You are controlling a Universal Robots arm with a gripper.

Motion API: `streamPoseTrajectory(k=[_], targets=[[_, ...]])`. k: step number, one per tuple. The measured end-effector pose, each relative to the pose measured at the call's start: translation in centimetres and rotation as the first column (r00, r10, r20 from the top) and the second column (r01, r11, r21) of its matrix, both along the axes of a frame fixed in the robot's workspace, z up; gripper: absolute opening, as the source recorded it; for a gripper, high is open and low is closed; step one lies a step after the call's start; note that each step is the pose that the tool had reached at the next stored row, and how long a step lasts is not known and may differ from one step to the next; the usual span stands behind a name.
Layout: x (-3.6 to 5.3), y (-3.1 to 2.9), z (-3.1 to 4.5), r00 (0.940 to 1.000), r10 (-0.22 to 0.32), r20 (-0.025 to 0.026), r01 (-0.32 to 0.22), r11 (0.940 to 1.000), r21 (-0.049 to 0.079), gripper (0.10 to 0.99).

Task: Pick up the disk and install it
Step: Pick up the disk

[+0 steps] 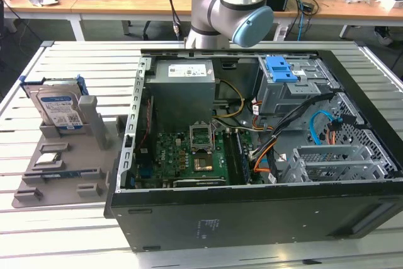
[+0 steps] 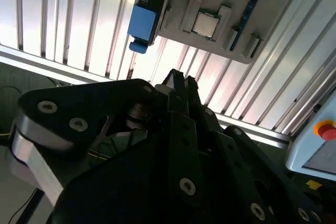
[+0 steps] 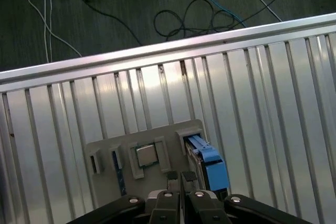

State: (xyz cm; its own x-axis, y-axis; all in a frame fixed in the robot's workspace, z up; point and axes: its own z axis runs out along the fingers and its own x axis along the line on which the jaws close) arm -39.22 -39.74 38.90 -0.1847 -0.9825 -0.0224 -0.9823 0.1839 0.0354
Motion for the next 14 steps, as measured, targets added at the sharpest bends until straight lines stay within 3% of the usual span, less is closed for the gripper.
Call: streamPoseTrajectory(k=[2,4,7,8,9,14], targets=[[0.0,0.0,0.0,1.0,0.0,0.0,0.0,1.0,0.0,0.294],[0.0,0.0,0.0,1.0,0.0,0.0,0.0,1.0,0.0,0.294],[0.0,0.0,0.0,1.0,0.0,0.0,0.0,1.0,0.0,0.478],[0.0,0.0,0.0,1.0,0.0,0.0,0.0,1.0,0.0,0.478],[0.0,0.0,0.0,1.0,0.0,-0.0001,0.0,1.0,0.0,0.541],[0.31,0.37,-0.13,0.9994,0.036,-0.0001,-0.036,0.9993,-0.007,0.541]])
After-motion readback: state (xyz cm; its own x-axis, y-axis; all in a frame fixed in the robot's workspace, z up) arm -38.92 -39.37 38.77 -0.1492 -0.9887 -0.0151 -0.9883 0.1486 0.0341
